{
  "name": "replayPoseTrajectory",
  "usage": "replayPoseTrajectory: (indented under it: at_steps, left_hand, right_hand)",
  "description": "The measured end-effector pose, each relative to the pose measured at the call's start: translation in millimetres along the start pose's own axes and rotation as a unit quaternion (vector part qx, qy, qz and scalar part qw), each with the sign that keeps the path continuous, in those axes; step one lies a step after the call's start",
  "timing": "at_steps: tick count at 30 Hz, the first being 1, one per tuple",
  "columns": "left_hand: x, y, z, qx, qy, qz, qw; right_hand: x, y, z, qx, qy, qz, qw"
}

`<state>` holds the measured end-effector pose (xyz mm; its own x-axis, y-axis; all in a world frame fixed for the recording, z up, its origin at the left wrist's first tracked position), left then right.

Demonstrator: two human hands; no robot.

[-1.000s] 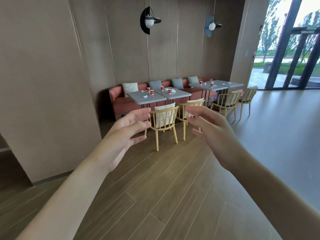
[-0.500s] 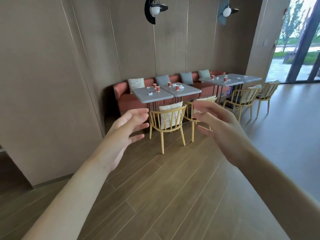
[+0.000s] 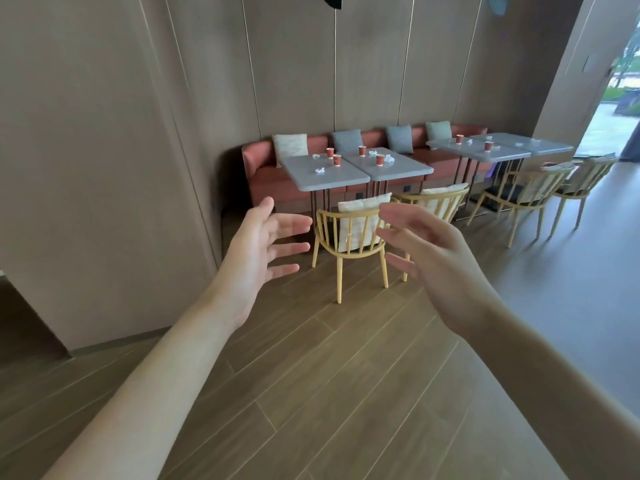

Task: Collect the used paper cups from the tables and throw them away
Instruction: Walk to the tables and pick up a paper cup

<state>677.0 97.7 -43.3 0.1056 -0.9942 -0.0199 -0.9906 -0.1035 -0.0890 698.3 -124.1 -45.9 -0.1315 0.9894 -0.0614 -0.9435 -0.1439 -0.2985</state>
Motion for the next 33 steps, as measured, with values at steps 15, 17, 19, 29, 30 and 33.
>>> replayPoseTrajectory:
  at_steps: [15, 17, 19, 29, 30, 33]
  left_hand:
    - [-137.0, -226.0, 14.3, 0.043, -0.024, 0.017, 0.999]
    - [-147.5, -247.1, 18.6, 0.041, -0.019, 0.015, 0.999]
    - [-155.6, -265.5, 22.2, 0.045, -0.020, 0.016, 0.999]
    - [-167.4, -362.5, 34.5, 0.050, -0.033, 0.001, 0.998]
    - [-165.4, -375.5, 34.3, 0.052, -0.035, 0.000, 0.998]
    - [-155.3, -419.8, 33.4, 0.060, -0.036, 0.004, 0.998]
  right_hand:
    - [130.3, -236.1, -45.9, 0.015, 0.009, 0.018, 1.000]
    - [137.4, -256.9, -51.3, 0.016, 0.019, 0.024, 0.999]
    - [142.5, -277.3, -55.9, 0.012, 0.025, 0.021, 0.999]
    - [155.8, -374.1, -96.7, 0.010, 0.022, 0.028, 0.999]
    - [154.3, -385.9, -100.7, 0.010, 0.019, 0.029, 0.999]
    - [144.7, -425.7, -112.0, 0.011, 0.017, 0.036, 0.999]
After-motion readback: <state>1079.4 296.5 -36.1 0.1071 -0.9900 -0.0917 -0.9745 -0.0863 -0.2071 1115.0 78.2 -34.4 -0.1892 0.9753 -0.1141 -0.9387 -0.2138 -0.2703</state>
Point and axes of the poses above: each hand's wrist, its own y-axis away from the middle knuckle, its own x-axis out of the palm, z = x × y, the point moved 1 cm from there along -y, towards the middle knuckle, and after that the axes turned 1 degree about -x, right-handed, at the moved point
